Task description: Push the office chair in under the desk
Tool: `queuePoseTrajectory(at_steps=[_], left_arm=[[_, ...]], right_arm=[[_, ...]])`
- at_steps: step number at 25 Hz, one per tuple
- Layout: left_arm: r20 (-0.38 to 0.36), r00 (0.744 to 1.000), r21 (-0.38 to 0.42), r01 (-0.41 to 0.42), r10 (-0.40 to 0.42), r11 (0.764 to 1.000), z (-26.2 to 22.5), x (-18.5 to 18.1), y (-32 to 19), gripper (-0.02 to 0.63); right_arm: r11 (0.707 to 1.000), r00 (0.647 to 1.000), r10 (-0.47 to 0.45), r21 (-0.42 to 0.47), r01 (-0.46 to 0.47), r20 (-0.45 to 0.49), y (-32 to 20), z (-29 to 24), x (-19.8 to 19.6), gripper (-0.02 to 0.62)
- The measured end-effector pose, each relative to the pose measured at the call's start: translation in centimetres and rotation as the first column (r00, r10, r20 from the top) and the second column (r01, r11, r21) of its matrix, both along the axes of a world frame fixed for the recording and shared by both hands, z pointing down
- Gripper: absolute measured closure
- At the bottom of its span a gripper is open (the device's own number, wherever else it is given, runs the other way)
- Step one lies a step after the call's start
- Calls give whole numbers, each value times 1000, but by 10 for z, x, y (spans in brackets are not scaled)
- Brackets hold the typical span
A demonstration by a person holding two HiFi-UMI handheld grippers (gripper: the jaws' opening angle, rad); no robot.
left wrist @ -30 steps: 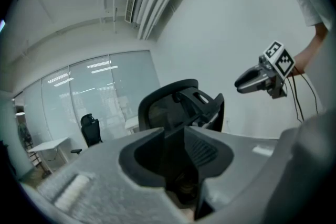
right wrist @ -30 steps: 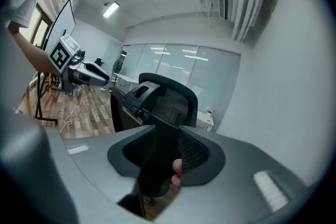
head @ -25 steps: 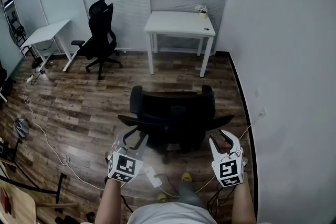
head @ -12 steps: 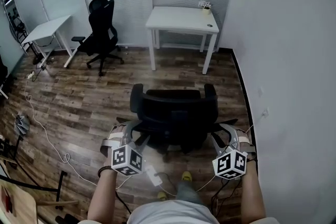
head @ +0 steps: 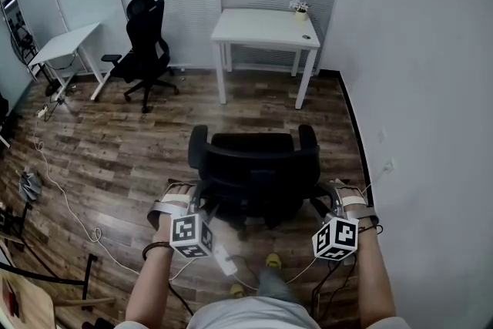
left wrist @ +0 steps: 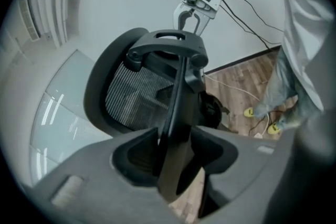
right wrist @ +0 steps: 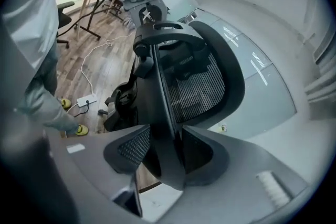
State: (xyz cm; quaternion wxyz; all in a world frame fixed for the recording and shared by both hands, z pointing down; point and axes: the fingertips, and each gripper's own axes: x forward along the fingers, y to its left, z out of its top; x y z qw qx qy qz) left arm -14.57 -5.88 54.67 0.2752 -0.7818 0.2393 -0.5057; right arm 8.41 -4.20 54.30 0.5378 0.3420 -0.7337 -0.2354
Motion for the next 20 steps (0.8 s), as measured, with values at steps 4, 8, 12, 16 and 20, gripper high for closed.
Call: queuePoseTrajectory(at_steps=[4,8,12,16,20], left_arm=[[-5,1000,-1,-13,13,1000,0,0,-3,416],[0,1000,18,-17,17,1000,3,1,-6,419],[-2,1000,28,-30,30,999,3,1,-8,423],[-7,999,40,-40,40,998,3,1,-9,423],[-9,999,50,-51,51,997,1,1,-18,423]], right_arm=[[1000,1000,15,-6,-15,-2,-3,0,-1,411],[1000,1000,21,17,-22,20,-4,1,-2,410],[999,999,47,11,-47,27,-6,1,-1,407],[997,997,71,4,-71,21,-7,1,-1,407],[996,996,85,9,-86,31,-14,-1,-2,405]])
